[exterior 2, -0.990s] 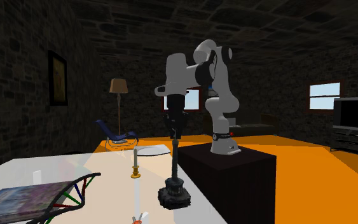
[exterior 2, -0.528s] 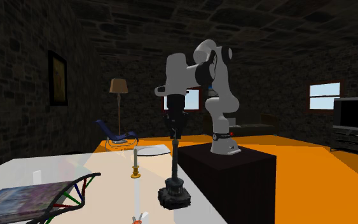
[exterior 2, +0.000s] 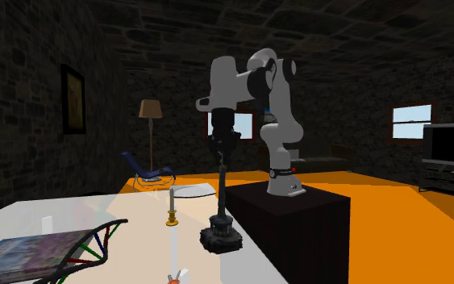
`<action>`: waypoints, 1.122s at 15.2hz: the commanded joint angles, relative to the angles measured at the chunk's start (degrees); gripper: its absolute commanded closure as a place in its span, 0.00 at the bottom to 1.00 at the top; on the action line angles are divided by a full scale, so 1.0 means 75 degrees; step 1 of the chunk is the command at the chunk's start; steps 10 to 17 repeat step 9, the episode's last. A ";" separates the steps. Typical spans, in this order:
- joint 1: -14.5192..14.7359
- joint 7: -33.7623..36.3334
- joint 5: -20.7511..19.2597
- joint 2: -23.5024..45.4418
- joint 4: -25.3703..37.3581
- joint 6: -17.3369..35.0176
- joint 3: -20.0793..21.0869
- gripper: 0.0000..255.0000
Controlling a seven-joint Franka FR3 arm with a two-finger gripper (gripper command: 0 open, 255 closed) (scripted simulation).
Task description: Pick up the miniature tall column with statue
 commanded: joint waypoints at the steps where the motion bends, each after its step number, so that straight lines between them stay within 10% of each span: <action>1: -0.0006 -0.0006 0.0029 -0.0119 0.0091 -0.0203 0.0000 1.00; 17: -0.0024 -0.0005 0.0079 -0.0371 0.0457 -0.0813 -0.0010 1.00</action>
